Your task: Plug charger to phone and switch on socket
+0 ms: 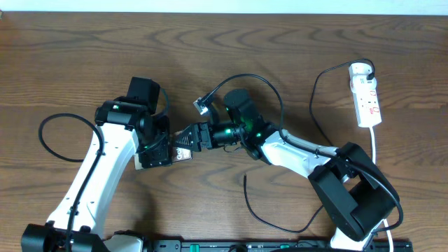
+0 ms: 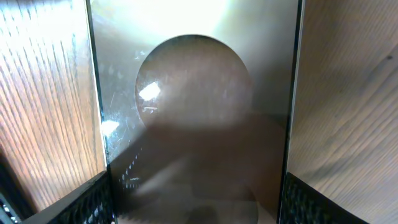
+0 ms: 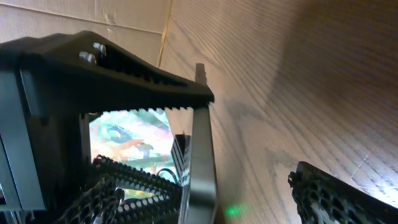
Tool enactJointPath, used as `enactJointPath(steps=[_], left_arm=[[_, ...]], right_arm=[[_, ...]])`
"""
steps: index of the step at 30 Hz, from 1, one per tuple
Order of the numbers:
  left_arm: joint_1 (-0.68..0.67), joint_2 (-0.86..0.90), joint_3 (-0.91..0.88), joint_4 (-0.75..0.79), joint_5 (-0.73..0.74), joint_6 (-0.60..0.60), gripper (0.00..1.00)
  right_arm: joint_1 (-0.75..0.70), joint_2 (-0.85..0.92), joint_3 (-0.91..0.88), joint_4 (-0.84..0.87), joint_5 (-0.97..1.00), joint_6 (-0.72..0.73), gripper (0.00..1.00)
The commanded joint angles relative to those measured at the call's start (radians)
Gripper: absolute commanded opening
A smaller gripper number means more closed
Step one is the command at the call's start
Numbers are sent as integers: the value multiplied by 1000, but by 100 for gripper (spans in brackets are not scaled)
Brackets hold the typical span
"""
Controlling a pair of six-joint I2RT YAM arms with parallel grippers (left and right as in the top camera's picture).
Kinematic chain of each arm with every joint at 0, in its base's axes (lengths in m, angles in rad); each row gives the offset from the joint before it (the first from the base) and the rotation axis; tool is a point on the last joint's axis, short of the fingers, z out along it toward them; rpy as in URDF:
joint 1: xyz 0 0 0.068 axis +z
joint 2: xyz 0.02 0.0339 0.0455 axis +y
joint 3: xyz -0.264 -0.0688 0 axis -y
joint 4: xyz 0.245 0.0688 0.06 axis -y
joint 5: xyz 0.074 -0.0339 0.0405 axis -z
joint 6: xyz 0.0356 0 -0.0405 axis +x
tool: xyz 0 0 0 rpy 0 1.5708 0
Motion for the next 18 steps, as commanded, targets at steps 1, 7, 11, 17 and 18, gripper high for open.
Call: enactJointPath(steps=[1,7,11,17,18], left_arm=[[-3,-14,16,-2,26,-20,7],[-3,-14,16,2,46,-35,7],[-4,-14,16,5,61,-39,7],[-22,-13,16,9,60,-45,7],[-28,-13,16,8,61,-51,7]], right_arm=[[13,-4,16,10,4,42,88],[28,-4,16,33,6,77,87],[35,-4,16,32,18,93,86],[46,-4,16,32,32,103,84],[48,-4,16,32,34,103,83]])
